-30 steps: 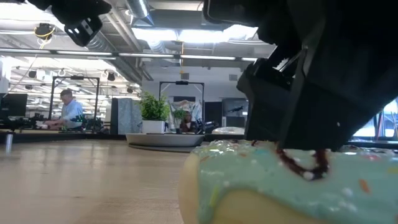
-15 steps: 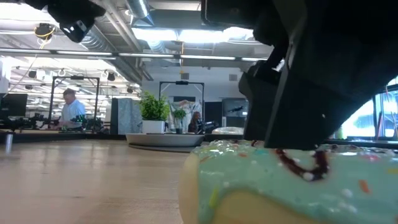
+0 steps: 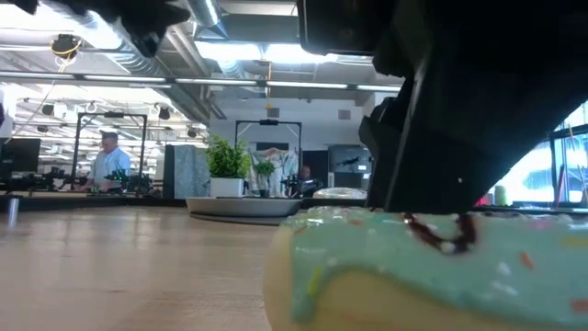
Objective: Pick & Place donuts
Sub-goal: Put the big green donut on the black plate
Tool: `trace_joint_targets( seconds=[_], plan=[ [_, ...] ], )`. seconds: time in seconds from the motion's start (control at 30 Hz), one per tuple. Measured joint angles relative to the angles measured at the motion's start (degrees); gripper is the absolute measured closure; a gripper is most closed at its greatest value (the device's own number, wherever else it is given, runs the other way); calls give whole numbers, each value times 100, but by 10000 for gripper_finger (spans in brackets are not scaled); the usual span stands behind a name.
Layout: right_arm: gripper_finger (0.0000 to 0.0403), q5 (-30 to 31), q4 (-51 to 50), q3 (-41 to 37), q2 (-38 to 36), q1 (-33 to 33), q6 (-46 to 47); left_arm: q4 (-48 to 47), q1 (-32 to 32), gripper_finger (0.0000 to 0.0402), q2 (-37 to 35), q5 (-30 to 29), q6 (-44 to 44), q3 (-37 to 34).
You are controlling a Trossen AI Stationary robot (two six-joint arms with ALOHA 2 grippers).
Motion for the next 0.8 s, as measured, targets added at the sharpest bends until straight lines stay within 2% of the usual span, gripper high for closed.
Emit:
trace_joint_targets(
  seconds=[0.13,0.27,0.4,0.5,0.8],
  plan=[
    [128,2,-35,0,-1,-4,232,39,787,274,-230,831,252,0],
    [153,4,-46,0,-2,-16,248,152,1159,274,-485,943,453,-54],
    [184,7,-46,0,-2,-16,148,1168,1190,274,-807,1201,238,-854],
    [205,7,-44,0,-4,-16,128,1580,1184,274,-1137,1239,18,-1402],
    [250,6,-42,-2,-7,-18,379,1524,1197,274,-2352,1033,-248,-2216]
  ],
)
